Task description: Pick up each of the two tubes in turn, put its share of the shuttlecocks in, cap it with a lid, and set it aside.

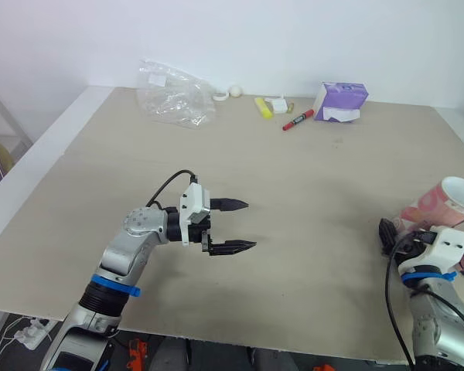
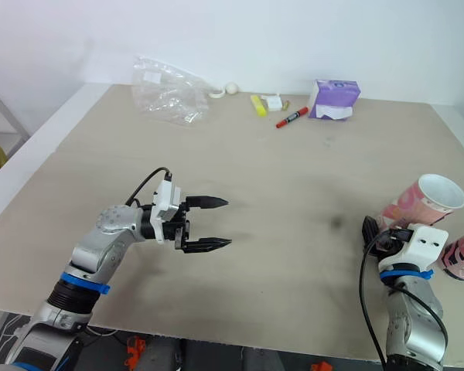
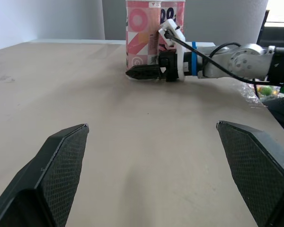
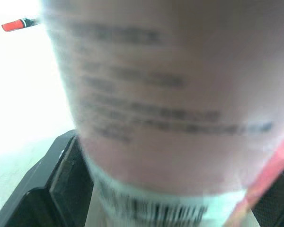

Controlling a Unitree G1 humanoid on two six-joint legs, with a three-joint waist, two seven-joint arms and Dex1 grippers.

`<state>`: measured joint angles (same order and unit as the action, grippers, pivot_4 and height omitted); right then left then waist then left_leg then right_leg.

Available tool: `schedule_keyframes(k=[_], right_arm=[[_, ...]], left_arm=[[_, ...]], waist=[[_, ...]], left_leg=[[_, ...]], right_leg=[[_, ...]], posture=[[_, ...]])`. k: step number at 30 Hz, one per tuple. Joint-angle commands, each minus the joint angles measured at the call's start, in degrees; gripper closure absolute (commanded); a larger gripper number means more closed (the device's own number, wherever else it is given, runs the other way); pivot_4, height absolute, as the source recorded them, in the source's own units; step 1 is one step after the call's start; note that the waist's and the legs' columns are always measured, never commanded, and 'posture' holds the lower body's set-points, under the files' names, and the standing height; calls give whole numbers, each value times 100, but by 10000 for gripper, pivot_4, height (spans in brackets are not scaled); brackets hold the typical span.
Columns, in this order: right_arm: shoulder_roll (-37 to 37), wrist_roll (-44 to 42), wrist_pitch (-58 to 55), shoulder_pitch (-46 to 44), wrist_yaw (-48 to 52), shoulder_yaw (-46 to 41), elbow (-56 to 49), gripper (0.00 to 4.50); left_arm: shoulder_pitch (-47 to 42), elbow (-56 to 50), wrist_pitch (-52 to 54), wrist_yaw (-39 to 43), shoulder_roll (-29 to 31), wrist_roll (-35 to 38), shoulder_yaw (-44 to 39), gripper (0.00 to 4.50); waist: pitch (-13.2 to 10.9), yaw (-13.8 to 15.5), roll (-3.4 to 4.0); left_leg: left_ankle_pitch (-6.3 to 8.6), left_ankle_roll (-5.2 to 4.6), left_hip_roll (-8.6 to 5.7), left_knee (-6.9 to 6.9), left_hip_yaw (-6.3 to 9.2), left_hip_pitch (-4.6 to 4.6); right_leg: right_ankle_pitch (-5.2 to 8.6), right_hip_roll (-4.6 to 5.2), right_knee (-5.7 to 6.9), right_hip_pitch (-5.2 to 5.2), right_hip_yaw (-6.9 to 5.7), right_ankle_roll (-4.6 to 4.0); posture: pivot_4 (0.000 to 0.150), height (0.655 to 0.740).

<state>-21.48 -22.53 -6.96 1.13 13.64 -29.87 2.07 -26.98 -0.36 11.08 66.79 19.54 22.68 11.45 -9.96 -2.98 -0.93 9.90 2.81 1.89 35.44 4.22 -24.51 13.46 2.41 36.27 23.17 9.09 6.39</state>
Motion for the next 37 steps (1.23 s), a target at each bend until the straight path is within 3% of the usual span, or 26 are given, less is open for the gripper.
schedule_keyframes(k=[1, 12, 20, 25, 29, 37], right_arm=[[0, -100, -92, 253, -22, -95, -535, 946], [-26, -443, -374, 1705, 249, -332, -1790, 946], [-763, -844, -309, 2438, 2004, -120, -2409, 946], [-1184, -922, -242, 2167, 2972, 516, -2609, 946], [-1365, -713, -86, 1418, 3673, 1444, -2460, 946], [-1504, -655, 137, 610, 4245, 1672, -1595, 946]], left_arm=[[-25, 5, -145, 42, 3, -22, 13, 0], [-153, 335, -284, 143, -38, -134, 34, 0], [-103, 463, -377, 98, 7, -213, -59, 0], [-14, 374, -368, 24, 72, -256, -90, 0], [274, 124, -424, -63, 454, -431, -173, 0], [488, 31, -431, -348, 843, -688, -165, 0]], waist=[[0, 1, 0], [1, 9, 2], [3, 1, 5], [2, 1, 3], [0, -36, -1], [-5, 47, -12]], left_leg=[[0, 0, 0, 0, 0, 0], [0, 0, 0, 0, 0, 0], [0, 0, 0, 3, -3, 2], [0, 0, 4, 2, -3, 7], [1, 1, 2, 1, -4, 4], [0, 1, -9, 6, -1, -6]], right_leg=[[0, 0, 0, 0, 0, 0], [1, 2, 0, 1, 0, -1], [0, 5, 0, 2, 2, -2], [-1, -1, 0, 1, 1, -4], [0, 1, -1, 2, 2, -2], [6, 11, -3, -1, 0, 5]], posture=[[1500, 7400], [1500, 7400], [1500, 7400], [1500, 7400], [1500, 7400], [1500, 7400]])
